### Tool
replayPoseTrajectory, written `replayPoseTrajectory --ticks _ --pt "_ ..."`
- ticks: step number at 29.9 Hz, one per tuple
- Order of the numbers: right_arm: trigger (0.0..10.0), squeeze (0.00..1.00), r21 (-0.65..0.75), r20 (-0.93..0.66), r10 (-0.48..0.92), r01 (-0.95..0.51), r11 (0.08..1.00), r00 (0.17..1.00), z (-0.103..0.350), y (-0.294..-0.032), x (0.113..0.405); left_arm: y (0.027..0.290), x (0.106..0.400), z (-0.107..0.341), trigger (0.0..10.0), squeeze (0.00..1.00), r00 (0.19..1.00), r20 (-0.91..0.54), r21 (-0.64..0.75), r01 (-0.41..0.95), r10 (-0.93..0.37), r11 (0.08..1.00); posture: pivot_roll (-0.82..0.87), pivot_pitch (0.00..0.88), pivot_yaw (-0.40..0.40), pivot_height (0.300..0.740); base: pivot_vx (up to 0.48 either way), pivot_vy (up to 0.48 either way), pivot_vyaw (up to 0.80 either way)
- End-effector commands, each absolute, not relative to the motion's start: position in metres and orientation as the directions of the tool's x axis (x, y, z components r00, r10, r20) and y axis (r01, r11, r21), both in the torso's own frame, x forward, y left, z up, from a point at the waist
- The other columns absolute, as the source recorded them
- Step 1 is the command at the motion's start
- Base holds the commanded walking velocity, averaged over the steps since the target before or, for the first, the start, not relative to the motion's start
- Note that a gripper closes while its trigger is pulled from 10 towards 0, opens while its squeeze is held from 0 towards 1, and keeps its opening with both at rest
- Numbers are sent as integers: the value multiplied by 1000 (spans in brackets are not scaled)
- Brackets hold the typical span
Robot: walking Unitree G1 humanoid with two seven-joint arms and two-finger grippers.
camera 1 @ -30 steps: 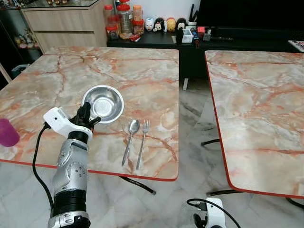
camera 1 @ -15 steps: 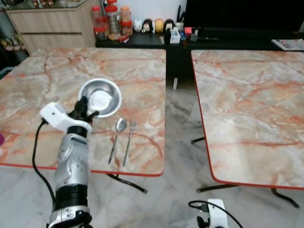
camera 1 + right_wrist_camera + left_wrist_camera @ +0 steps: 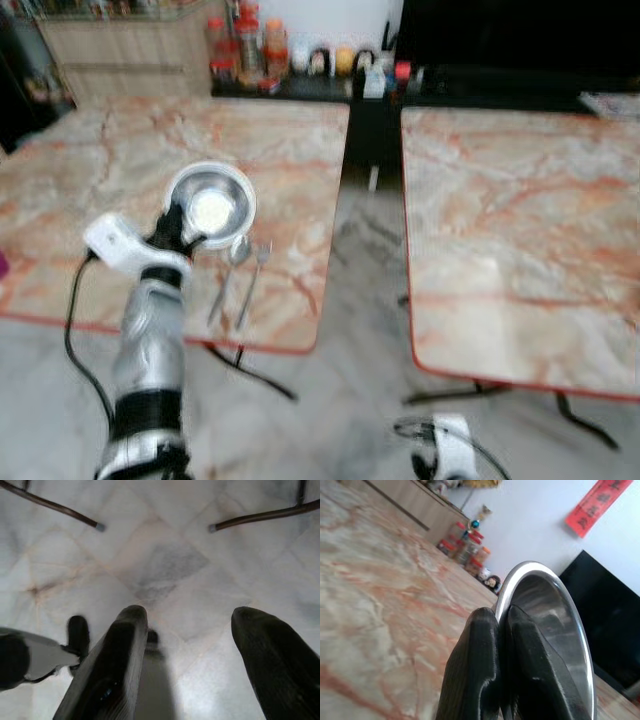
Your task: Setting the table
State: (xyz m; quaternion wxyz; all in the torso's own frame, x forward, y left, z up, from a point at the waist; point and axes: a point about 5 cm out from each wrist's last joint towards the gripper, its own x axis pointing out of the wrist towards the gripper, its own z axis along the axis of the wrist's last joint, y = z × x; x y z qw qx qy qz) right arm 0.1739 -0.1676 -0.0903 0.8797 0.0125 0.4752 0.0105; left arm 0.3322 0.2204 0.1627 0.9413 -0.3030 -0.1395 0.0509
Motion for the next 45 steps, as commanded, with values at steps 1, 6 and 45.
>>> replayPoseTrajectory --ticks 1,6,45 --pt "10000 0 20 -835 14 5 1000 550 -90 -174 174 212 337 169 10000 0 954 253 -587 20 160 810 23 0 2 740 0 -480 0" --pt "10000 0 10 -836 4 8 1000 549 -90 -175 174 207 340 173 10000 0 954 262 -584 34 149 811 18 0 1 740 0 -478 0" --pt "10000 0 30 -817 8 29 999 577 -86 -176 180 161 343 182 10000 0 955 298 -573 176 3 801 7 0 -2 740 0 -473 0"
